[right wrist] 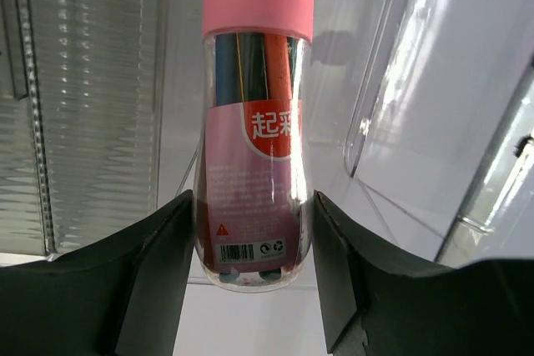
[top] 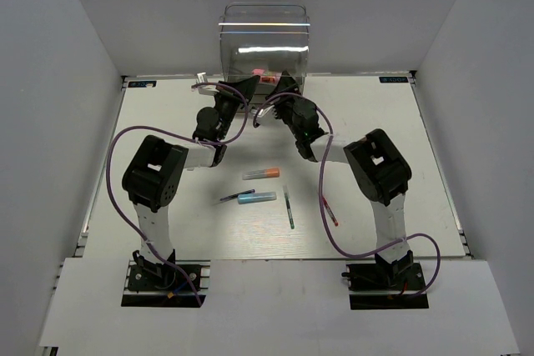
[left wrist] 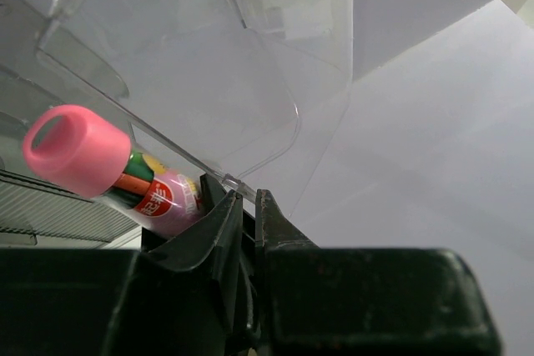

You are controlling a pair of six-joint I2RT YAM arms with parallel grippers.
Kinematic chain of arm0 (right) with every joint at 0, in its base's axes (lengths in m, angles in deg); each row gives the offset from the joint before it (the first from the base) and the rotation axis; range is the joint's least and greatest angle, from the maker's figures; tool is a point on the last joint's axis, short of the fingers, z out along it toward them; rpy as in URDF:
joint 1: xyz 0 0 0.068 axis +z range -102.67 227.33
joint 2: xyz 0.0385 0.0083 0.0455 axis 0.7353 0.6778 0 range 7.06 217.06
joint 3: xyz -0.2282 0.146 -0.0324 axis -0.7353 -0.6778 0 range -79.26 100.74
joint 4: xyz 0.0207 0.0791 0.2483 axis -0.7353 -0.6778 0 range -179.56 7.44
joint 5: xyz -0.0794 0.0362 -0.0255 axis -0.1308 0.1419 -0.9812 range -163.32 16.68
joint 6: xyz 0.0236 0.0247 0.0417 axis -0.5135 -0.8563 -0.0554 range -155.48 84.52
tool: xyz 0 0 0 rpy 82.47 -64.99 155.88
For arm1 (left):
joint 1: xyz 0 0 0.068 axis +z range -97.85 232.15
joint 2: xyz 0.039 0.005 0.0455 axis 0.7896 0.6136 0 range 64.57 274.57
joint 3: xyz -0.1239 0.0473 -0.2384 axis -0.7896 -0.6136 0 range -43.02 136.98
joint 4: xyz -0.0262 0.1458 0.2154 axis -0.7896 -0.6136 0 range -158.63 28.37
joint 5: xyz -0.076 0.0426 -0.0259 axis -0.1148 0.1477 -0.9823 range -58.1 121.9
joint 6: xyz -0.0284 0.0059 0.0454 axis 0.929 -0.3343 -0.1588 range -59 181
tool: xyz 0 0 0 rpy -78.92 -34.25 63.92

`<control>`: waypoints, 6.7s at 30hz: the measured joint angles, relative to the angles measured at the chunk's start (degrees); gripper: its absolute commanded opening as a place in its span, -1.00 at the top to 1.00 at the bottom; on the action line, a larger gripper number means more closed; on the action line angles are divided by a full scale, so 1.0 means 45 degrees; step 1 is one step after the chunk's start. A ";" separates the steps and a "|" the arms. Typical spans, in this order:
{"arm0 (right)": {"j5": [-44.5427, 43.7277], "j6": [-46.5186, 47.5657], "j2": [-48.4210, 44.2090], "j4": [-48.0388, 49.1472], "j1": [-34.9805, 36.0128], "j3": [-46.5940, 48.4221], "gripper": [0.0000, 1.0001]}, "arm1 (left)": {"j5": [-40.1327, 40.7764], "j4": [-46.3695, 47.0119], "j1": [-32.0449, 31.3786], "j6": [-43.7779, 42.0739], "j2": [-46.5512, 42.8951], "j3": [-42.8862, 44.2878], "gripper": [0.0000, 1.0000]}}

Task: Sort the stationery into containers
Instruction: Place the stationery into the container, then close the drawer, then open the drawer

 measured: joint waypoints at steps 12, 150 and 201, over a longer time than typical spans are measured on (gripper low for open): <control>0.0665 0.1370 0.0000 -0.1341 -0.0607 0.0505 1.00 | -0.0010 0.0000 -0.0005 0.0034 0.0000 0.0000 0.56; 0.4061 -2.1007 -1.2619 -1.2264 -0.3677 -0.6164 0.20 | 0.0753 -0.4541 0.0262 -0.0500 0.2807 0.1457 0.00; 0.4435 -2.0546 -1.2444 -1.1968 -0.3934 -0.6368 0.20 | 0.1069 -0.6858 0.0228 0.0117 0.2788 0.3327 0.24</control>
